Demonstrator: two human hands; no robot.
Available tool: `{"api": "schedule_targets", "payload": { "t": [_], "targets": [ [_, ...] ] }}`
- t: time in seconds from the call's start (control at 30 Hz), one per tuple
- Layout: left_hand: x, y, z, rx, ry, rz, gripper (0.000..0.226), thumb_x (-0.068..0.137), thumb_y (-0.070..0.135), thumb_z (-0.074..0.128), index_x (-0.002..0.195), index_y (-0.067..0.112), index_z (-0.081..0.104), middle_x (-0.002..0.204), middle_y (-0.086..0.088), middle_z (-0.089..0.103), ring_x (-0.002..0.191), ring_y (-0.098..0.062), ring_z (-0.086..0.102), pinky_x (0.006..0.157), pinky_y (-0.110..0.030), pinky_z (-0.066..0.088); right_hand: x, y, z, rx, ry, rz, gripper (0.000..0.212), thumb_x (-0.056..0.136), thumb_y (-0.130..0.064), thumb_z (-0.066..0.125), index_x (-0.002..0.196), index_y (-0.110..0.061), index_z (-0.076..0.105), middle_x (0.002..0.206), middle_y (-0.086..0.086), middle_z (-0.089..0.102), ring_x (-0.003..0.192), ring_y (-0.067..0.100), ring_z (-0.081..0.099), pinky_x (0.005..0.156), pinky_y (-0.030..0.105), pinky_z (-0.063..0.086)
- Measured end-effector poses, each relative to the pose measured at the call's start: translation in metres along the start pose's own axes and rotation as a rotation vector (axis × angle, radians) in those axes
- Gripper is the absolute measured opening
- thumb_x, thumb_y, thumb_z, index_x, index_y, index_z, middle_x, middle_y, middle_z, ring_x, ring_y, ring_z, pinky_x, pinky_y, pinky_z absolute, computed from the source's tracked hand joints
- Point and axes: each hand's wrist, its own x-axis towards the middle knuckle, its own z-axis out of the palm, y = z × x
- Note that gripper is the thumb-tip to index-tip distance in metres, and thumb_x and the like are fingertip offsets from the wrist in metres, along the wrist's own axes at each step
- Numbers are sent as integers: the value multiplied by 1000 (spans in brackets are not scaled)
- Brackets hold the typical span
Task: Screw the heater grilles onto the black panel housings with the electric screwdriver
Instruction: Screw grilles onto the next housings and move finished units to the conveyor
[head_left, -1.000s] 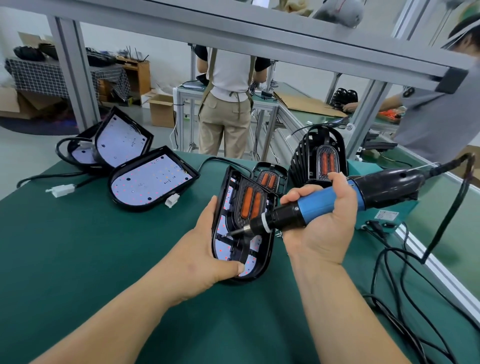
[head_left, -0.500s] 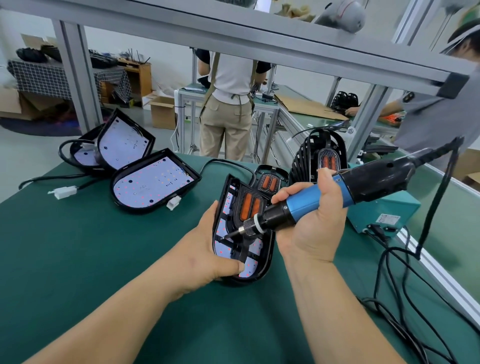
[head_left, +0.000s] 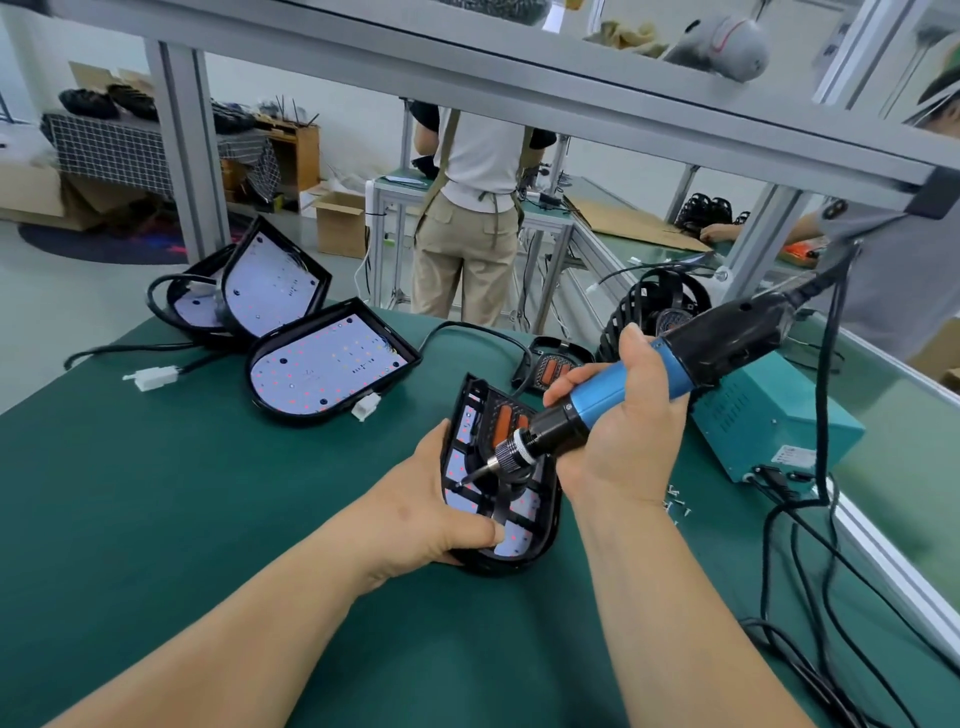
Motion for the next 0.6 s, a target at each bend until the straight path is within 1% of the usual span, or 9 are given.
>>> {"api": "schedule_targets", "payload": {
  "t": [0.07, 0.13, 0.2, 0.27, 0.3, 0.33, 0.4, 0.47, 0.6],
  "targets": [
    [0, 0, 0, 9, 8, 4, 70, 61, 16, 78, 122, 36, 50, 108, -7, 71, 97, -30, 68, 78, -50, 61, -1, -1, -2, 0, -8, -3, 16, 81, -23, 65, 85, -18, 50, 54, 6, 44, 45, 21, 48, 50, 31, 45],
    [1, 0, 1, 20, 15, 13, 69, 60, 17, 78, 121, 35, 50, 107, -7, 71, 94, -24, 67, 79, -51, 61, -3, -2, -3, -26, -40, -18, 18, 81, -24, 64, 88, -17, 49, 54, 6, 46, 44, 22, 48, 50, 31, 45],
    [1, 0, 1, 33, 22, 20, 69, 61, 17, 78, 122, 35, 50, 108, -6, 71, 98, -28, 68, 82, -54, 59, -5, -2, 0, -71, -99, -49, 17, 82, -23, 64, 89, -16, 50, 54, 8, 47, 44, 24, 50, 50, 31, 45],
    [0, 0, 1, 44, 17, 31, 69, 63, 15, 77, 124, 34, 49, 110, -3, 71, 106, -31, 67, 86, -55, 58, -7, -2, 7, -112, -181, -86, 16, 78, -22, 69, 84, -19, 54, 61, 15, 46, 45, 25, 49, 50, 31, 45],
    [0, 0, 1, 44, 13, 39, 70, 65, 13, 77, 125, 34, 49, 112, 0, 72, 108, -29, 67, 87, -53, 58, -8, -2, 12, -142, -223, -102, 17, 74, -25, 72, 81, -21, 56, 65, 16, 46, 46, 25, 49, 50, 30, 45],
    [0, -1, 1, 40, 11, 44, 70, 66, 13, 77, 126, 35, 48, 112, 3, 72, 107, -26, 68, 87, -51, 59, -9, -2, 17, -183, -263, -112, 18, 71, -29, 73, 79, -23, 57, 66, 16, 47, 46, 25, 49, 50, 29, 45],
    [-1, -1, 1, 25, 20, 34, 71, 66, 13, 78, 124, 40, 47, 110, 6, 73, 102, -20, 71, 83, -47, 61, -12, 0, 27, -262, -326, -116, 22, 69, -33, 73, 79, -22, 57, 60, 8, 51, 46, 24, 50, 49, 27, 45],
    [-1, -1, 1, 8, 26, 20, 72, 64, 14, 78, 123, 41, 46, 107, 6, 74, 99, -20, 72, 78, -45, 62, -14, 3, 35, -322, -377, -121, 27, 71, -31, 74, 84, -19, 54, 57, 2, 52, 45, 22, 52, 48, 27, 46],
    [-1, -1, 0, -1, 49, 19, 70, 63, 15, 78, 123, 38, 48, 105, 6, 74, 98, -19, 72, 79, -46, 62, -19, 6, 40, -380, -385, -142, 29, 70, -37, 73, 84, -20, 55, 56, 1, 53, 45, 20, 53, 49, 27, 46]
  ]
}}
